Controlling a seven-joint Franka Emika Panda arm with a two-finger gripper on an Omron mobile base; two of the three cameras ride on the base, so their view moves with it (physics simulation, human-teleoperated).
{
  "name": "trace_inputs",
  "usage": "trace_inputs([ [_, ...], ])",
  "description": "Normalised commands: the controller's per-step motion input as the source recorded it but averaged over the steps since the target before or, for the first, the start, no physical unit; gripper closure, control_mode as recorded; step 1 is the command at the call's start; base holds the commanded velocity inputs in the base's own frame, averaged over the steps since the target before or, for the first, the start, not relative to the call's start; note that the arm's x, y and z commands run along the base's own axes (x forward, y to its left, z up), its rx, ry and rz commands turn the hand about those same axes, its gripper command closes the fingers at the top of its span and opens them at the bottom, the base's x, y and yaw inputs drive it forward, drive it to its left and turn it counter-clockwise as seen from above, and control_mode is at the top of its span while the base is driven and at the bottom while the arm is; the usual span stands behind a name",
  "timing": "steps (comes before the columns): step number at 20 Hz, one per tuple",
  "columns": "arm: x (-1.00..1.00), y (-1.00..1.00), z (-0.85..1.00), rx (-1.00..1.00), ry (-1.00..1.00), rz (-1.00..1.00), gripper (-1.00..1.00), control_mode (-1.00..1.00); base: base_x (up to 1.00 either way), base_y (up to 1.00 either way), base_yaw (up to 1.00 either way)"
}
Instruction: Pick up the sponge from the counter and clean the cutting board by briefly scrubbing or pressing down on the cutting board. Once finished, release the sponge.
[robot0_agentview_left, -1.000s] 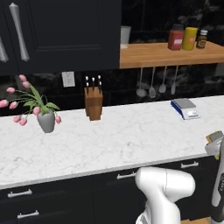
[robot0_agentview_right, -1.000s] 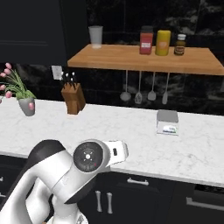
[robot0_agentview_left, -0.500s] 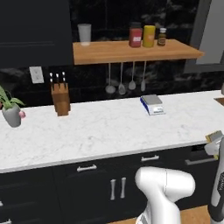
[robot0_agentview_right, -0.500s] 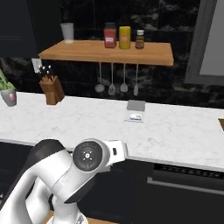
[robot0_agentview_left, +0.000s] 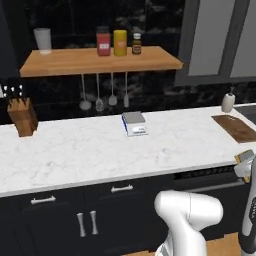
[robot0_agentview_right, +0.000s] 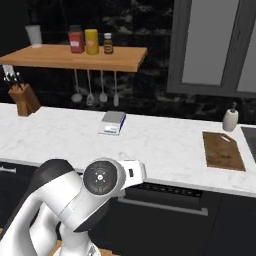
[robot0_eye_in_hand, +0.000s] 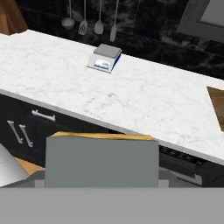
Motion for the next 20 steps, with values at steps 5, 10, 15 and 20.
trace_inputs([
  [5,0.00,0.00,0.00,0.00,0.00,0.00,1.00,1.00,0.20,-1.00,0.03],
  [10,0.00,0.00,0.00,0.00,0.00,0.00,1.00,1.00,0.24,-0.81,0.04],
  [15,0.00,0.00,0.00,0.00,0.00,0.00,1.00,1.00,0.03,-0.03,0.00],
  [20,0.00,0.00,0.00,0.00,0.00,0.00,1.00,1.00,0.52,0.00,-0.03],
])
